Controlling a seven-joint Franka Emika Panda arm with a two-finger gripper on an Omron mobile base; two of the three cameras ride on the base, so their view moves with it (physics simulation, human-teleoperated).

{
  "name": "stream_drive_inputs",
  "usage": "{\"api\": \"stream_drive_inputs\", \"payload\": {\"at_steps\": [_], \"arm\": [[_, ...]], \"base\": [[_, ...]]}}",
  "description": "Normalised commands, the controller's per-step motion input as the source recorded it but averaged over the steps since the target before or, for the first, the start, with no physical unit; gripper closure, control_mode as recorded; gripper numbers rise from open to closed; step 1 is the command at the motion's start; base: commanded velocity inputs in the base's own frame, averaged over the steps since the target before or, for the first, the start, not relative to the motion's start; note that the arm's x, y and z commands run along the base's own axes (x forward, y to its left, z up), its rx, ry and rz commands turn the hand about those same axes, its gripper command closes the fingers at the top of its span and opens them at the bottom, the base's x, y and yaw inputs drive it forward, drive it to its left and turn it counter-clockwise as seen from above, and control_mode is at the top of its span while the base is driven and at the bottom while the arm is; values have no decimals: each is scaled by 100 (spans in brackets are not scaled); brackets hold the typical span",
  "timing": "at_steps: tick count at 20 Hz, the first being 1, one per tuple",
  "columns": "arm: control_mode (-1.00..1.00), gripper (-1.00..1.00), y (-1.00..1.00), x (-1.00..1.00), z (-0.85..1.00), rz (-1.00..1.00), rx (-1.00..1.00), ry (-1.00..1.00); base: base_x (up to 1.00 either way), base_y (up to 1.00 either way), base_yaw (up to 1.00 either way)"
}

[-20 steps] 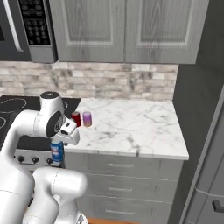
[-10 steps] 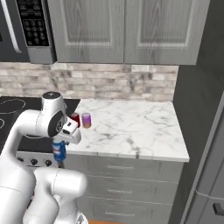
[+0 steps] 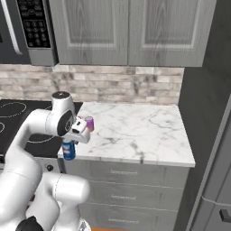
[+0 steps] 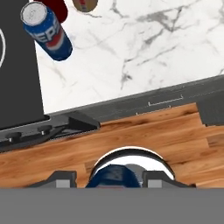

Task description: Four empty soda cans are scattered around the kitchen. Gather all the cans and cluster them next to the stove for recycling.

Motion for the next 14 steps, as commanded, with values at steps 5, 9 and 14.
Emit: {"api": "stream_drive_inputs", "payload": {"at_steps": [5, 9, 14], "arm": [[-100, 100, 0, 39, -1, 0, -13, 0], [-100, 100, 0, 35, -2, 0, -6, 0], [-100, 100, 0, 34, -1, 0, 0, 0]], "base": [[0, 0, 0], [0, 0, 0], [0, 0, 0]]}}
